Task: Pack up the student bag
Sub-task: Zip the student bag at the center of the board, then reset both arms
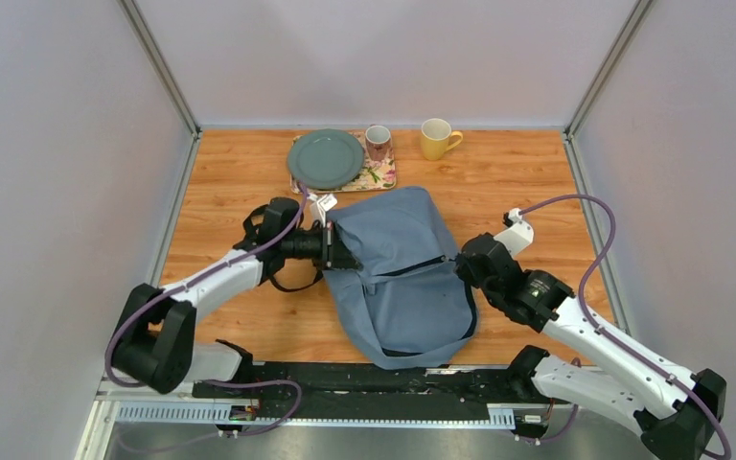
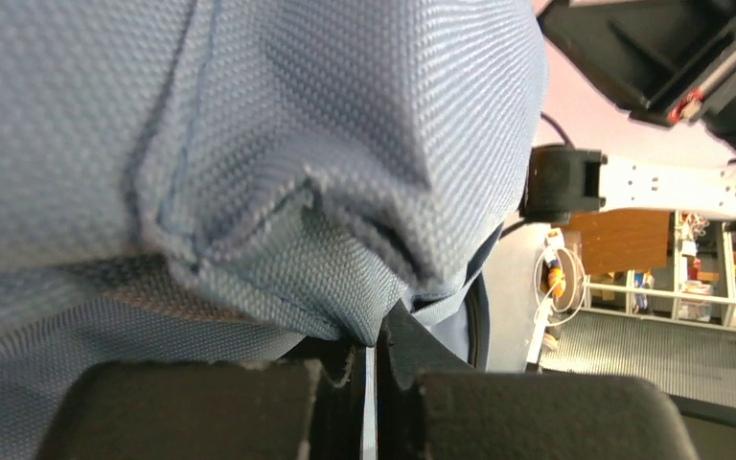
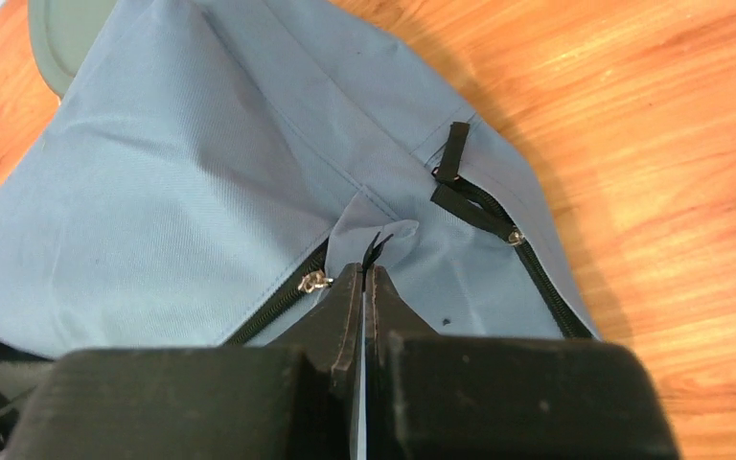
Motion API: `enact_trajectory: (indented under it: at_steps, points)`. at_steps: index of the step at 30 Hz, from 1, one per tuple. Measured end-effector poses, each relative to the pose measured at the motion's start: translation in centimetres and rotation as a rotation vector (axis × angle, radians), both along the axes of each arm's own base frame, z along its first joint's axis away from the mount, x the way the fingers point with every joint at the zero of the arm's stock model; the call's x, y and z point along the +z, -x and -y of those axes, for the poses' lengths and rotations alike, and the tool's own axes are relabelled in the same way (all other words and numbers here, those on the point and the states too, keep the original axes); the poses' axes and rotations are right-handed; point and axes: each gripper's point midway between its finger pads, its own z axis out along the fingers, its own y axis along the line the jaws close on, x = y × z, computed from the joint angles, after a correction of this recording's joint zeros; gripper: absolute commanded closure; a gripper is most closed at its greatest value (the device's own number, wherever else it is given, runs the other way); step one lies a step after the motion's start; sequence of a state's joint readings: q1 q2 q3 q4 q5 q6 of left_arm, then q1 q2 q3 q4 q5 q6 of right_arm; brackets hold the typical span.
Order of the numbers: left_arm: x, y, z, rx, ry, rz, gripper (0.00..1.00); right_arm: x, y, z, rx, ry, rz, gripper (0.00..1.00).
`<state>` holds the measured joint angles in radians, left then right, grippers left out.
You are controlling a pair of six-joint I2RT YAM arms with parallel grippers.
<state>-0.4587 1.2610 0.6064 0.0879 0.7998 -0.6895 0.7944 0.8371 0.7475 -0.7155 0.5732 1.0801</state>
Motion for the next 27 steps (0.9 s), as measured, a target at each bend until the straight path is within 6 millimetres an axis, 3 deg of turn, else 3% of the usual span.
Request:
enact_trajectory:
  at_steps: [5, 6, 7, 8, 10, 11, 13, 15, 18, 24, 27]
  points:
    - [0.8, -4.5, -0.4, -0.02, -0.008, -0.049, 0.98, 0.5, -1.1, -0.7, 0.006, -0.022, 0.027, 0.98]
    - [0.8, -5.2, -0.4, -0.021, -0.012, -0.054, 0.84, 0.6, -1.2, -0.8, 0.01, -0.025, 0.033, 0.92]
    - [0.7, -5.8, -0.5, -0.021, -0.018, -0.056, 0.78, 0.8, -1.3, -1.0, 0.019, -0.03, 0.04, 0.84]
    - [0.6, -6.1, -0.7, -0.019, -0.024, -0.053, 0.63, 0.9, -1.4, -1.2, 0.025, -0.033, 0.046, 0.62]
    - [0.4, -6.6, -1.3, 0.001, -0.036, -0.048, 0.53, 1.0, -1.4, -1.0, 0.036, -0.013, 0.052, 0.46]
    - [0.4, -6.8, -1.6, 0.009, -0.042, -0.041, 0.29, 1.0, -1.5, -0.8, 0.042, -0.001, 0.056, 0.34]
    - [0.3, -7.0, -2.3, 0.027, -0.064, -0.023, 0.28, 1.2, -1.4, -0.6, 0.047, 0.011, 0.062, 0.23]
    - [0.6, -7.0, -3.0, 0.062, -0.106, -0.005, 0.26, 1.4, -1.2, -0.1, 0.053, 0.022, 0.069, 0.18]
    - [2.4, -6.8, -4.5, 0.131, -0.172, 0.09, 0.25, 2.1, -0.7, 0.6, 0.054, 0.019, 0.084, 0.16]
    - [7.9, -6.1, -8.1, 0.316, -0.246, 0.352, 0.24, 2.7, 0.0, 2.2, 0.038, 0.011, 0.093, 0.13]
    - [8.7, -5.9, -10.0, 0.407, -0.302, 0.397, 0.23, 2.3, 0.0, 3.0, 0.028, 0.024, 0.072, 0.12]
